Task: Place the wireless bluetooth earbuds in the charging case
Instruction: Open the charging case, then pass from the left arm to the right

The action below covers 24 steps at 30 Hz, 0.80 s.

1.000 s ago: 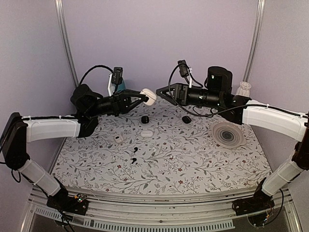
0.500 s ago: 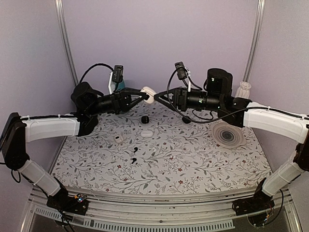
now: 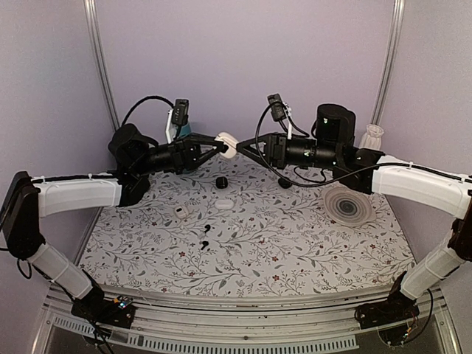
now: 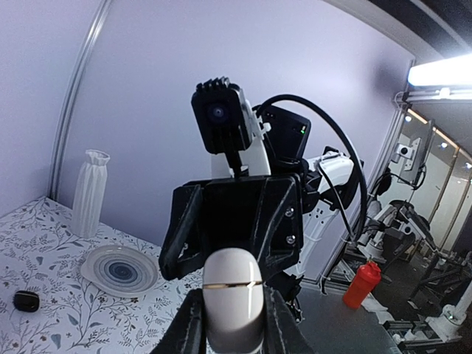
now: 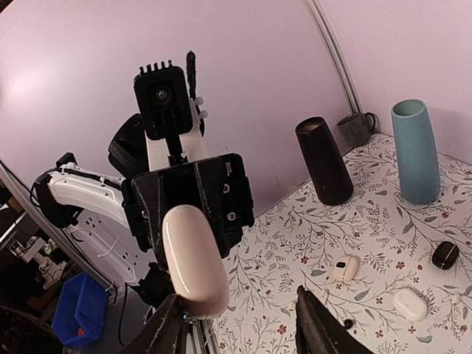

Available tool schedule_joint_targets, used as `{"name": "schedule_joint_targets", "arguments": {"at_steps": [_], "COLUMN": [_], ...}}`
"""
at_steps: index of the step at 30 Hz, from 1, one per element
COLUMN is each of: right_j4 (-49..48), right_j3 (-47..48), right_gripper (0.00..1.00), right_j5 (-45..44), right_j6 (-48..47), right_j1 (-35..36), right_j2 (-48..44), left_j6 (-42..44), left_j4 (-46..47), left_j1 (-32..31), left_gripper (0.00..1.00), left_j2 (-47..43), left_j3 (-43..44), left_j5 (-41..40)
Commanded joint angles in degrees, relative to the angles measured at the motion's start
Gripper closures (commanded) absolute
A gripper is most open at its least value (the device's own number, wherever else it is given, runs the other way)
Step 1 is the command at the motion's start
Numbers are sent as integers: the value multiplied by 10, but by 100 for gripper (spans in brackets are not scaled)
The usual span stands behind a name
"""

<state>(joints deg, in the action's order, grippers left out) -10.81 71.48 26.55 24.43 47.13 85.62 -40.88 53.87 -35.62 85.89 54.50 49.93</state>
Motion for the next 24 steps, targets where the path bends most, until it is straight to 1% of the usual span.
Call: {"name": "schedule_joint_targets", "arguments": {"at_steps": [1, 9, 16, 18, 21, 22, 24], "right_j4": [2, 0, -14, -14, -11, -11, -10], "right_j3": [2, -2, 2, 4, 6, 8, 11], "right_gripper": [50, 49, 47, 48, 50, 51, 58], "right_j5": [-39, -34, 31, 38, 41, 41, 42], "right_j6": [17, 21, 18, 14, 4, 2, 2], "right_j1": [-17, -18, -16, -11, -3, -2, 0], "right_j2": [5, 2, 9, 9, 13, 15, 20], "left_j6": [11, 20, 30, 32, 32, 31, 31], "left_j4": [15, 9, -5, -9, -10, -11, -12], "left_j1": [-15, -19, -18, -19, -19, -19, -18], "left_gripper": [100, 100, 100, 100, 100, 100, 100], "left_j2": [-2, -6, -4, -3, -1, 0, 2], "left_j3": [11, 7, 9, 10, 13, 14, 16], "left_j5": [52, 55, 38, 32, 29, 28, 28]}}
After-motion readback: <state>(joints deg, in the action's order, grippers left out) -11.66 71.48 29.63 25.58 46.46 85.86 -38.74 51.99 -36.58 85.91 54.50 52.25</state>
